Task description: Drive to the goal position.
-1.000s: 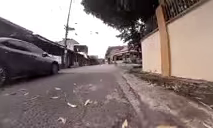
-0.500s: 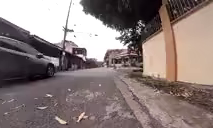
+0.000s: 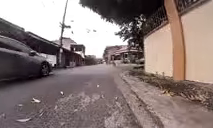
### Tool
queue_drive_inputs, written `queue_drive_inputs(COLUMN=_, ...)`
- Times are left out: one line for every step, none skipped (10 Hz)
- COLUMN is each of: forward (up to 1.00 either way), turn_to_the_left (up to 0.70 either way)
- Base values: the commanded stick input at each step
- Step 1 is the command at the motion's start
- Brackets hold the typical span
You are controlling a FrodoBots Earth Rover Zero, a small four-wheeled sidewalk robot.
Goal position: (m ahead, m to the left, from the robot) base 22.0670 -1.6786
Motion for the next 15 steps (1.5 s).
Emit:
queue_drive_inputs(forward=0.70, turn_to_the_left=0.01)
queue_drive_inputs(forward=0.70, turn_to_the_left=0.01)
queue_drive_inputs(forward=0.70, turn_to_the_left=0.01)
queue_drive_inputs(forward=0.70, turn_to_the_left=0.01)
queue_drive_inputs(forward=0.70, turn_to_the_left=0.01)
queue_drive_inputs(forward=0.70, turn_to_the_left=0.01)
queue_drive_inputs(forward=0.70, turn_to_the_left=0.01)
queue_drive_inputs(forward=0.70, turn_to_the_left=0.01)
queue_drive_inputs(forward=0.70, turn_to_the_left=0.01)
queue_drive_inputs(forward=0.70, turn_to_the_left=0.01)
queue_drive_inputs(forward=0.70, turn_to_the_left=0.01)
queue_drive_inputs(forward=0.70, turn_to_the_left=0.01)
queue_drive_inputs(forward=0.70, turn_to_the_left=0.01)
queue_drive_inputs(forward=0.70, turn_to_the_left=0.01)
queue_drive_inputs(forward=0.70, turn_to_the_left=0.01)
